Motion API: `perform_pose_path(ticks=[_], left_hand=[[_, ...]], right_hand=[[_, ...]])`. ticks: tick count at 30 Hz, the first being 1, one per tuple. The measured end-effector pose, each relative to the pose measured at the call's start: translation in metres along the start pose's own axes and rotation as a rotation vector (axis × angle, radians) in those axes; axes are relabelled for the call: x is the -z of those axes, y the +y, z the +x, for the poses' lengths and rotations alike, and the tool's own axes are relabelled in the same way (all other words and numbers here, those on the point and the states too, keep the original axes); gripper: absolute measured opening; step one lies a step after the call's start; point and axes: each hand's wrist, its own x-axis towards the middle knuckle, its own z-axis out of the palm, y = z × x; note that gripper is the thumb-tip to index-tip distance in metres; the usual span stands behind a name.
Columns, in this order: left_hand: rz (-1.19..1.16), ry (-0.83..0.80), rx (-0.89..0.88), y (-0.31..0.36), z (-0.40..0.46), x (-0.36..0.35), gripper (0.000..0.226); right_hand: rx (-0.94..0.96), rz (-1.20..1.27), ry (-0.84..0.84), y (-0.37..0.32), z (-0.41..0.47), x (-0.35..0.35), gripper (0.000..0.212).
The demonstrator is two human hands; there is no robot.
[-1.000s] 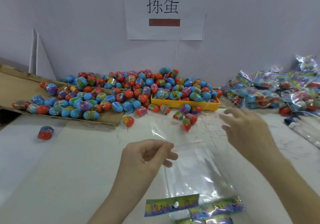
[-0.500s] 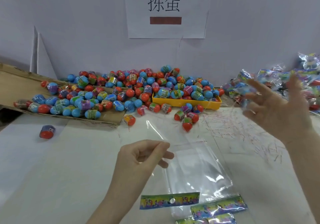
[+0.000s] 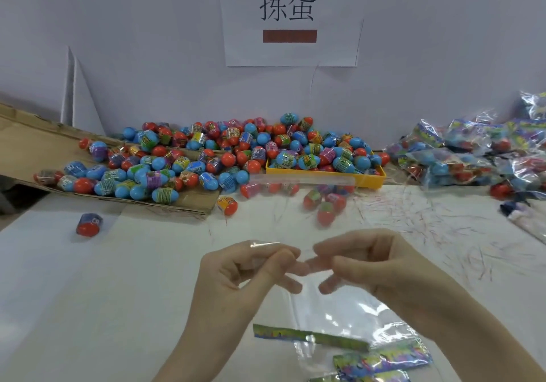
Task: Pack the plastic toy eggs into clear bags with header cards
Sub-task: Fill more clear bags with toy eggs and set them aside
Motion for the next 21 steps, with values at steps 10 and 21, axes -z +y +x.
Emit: perform_pose_path(ticks=[10, 21], left_hand=[[0.183, 0.261, -0.038, -0.002, -0.026, -0.020, 0.045], [-0.127, 0.325, 0.220, -0.006, -0.013, -0.020, 0.018]], right_hand=[[0.814, -1.342, 0.889, 0.020, -0.001, -0.029, 0.012], [0.695, -1.060, 0.338, 0.028, 0.014, -0.044, 0.019]])
